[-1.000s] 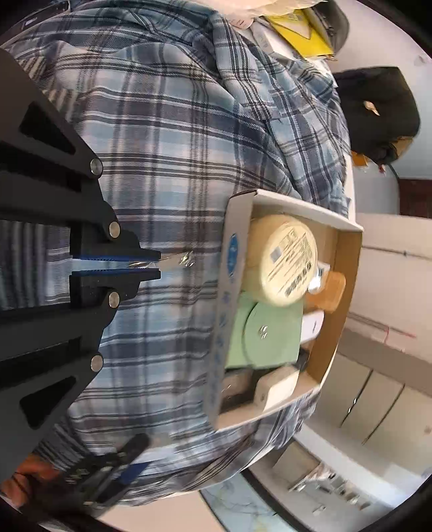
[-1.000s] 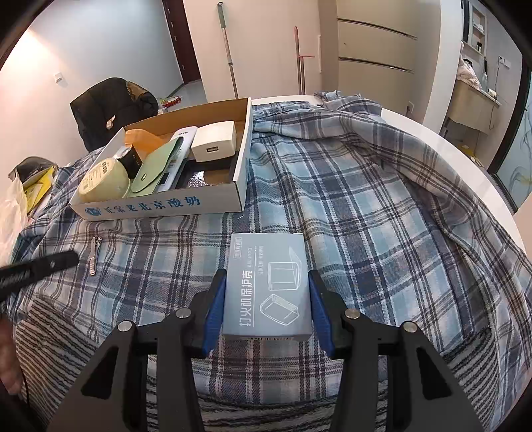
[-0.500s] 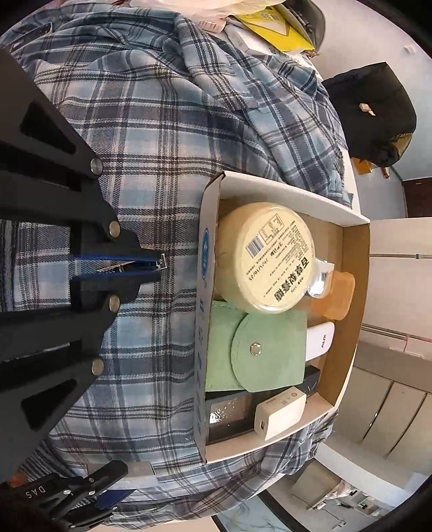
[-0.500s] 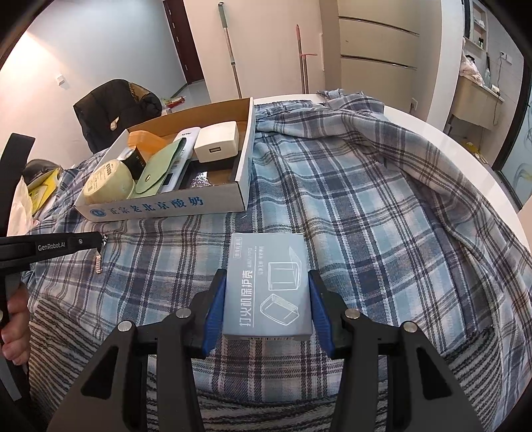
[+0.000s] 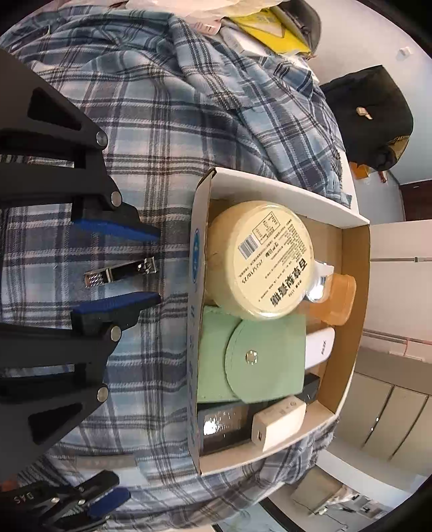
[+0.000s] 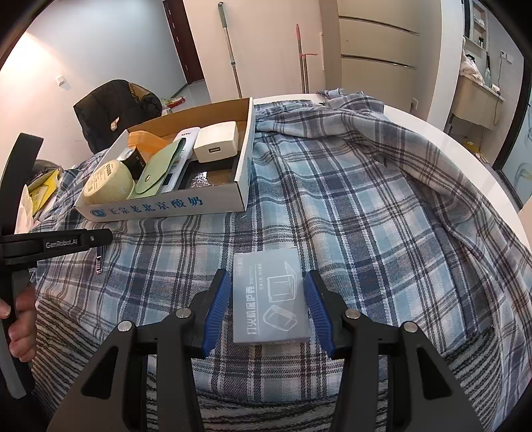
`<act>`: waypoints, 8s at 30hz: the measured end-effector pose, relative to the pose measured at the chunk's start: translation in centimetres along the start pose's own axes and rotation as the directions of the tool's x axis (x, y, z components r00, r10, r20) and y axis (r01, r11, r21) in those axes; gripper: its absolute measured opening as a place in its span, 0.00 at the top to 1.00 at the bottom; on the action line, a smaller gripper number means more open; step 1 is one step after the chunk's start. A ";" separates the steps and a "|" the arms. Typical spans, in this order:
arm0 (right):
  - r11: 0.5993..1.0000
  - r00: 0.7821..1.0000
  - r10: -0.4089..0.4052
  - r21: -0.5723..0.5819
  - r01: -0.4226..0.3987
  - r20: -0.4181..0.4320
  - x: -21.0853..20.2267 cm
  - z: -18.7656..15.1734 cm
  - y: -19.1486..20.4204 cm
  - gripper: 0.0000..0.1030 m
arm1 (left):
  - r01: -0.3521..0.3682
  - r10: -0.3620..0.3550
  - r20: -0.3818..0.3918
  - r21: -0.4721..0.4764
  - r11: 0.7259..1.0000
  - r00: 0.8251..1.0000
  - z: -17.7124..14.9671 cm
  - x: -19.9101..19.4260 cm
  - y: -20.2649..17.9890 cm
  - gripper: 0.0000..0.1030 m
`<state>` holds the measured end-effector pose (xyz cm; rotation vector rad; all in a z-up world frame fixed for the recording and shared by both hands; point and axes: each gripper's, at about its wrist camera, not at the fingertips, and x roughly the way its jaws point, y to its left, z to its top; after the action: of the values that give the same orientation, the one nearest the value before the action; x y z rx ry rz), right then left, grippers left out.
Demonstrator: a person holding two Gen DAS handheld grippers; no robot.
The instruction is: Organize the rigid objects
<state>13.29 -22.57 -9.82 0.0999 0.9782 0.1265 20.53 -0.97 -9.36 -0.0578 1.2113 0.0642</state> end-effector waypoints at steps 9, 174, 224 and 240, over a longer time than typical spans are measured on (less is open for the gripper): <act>1.000 1.000 -0.004 0.002 0.004 -0.016 0.4 0.0 -0.2 0.59 | 0.025 -0.027 0.032 0.049 0.999 0.999 -0.4 -0.7 -0.4 0.90; 0.994 0.578 0.045 -0.097 0.059 0.815 -18.7 -1.2 3.3 0.00 | 0.031 -0.123 0.950 0.119 0.992 0.287 -16.6 -25.5 2.1 0.00; 0.998 0.630 -0.016 -0.030 0.063 0.776 -12.8 -3.8 1.4 0.00 | 0.046 -0.081 0.898 0.068 0.997 0.432 -16.2 -15.5 2.9 0.00; 0.996 0.630 -0.024 -0.032 0.077 0.776 -12.8 -3.7 1.6 0.00 | 0.041 -0.084 0.910 0.074 0.996 0.406 -16.7 -15.6 2.8 0.00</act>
<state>3.03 -22.80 -1.16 0.0577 0.0905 0.0480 -0.73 0.21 -0.64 -0.0221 0.0602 -0.0040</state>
